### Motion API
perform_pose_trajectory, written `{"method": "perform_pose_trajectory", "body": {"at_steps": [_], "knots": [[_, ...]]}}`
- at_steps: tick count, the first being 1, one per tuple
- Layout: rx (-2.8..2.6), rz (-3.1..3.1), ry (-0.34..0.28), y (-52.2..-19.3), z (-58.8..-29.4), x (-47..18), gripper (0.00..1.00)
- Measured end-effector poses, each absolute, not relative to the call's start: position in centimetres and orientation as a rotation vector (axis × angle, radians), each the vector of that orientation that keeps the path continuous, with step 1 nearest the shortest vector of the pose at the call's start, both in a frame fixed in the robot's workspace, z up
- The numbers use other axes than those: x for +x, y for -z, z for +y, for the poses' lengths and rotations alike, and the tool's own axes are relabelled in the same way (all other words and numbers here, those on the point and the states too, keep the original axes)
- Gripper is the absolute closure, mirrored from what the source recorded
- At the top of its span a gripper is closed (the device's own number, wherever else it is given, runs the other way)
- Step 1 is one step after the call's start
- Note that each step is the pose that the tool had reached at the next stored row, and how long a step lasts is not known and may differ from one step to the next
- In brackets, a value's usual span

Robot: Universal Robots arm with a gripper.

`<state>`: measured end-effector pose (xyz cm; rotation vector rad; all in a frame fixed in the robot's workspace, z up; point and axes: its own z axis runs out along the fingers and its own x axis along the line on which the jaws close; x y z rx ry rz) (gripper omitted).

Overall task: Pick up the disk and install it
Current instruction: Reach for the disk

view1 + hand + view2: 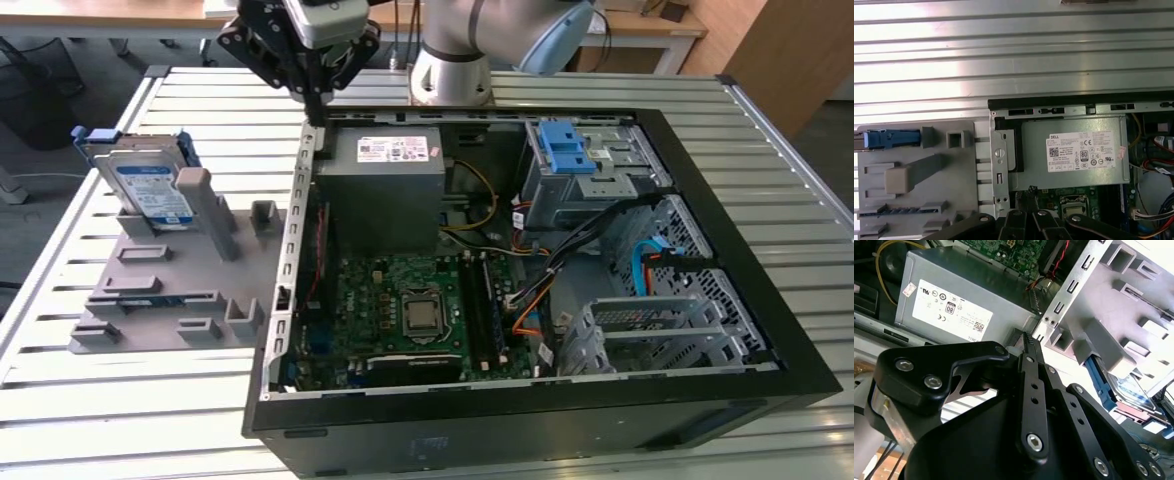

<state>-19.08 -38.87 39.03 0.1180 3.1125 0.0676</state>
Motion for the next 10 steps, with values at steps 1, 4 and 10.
{"method": "perform_pose_trajectory", "body": {"at_steps": [1,4,10], "knots": [[0.118,3.112,-0.068,-39.02,-38.83,-19.12,0.89],[0.118,3.113,-0.068,-39.00,-38.78,-19.19,0.89],[0.118,3.112,-0.068,-39.00,-38.77,-19.39,0.89]]}}
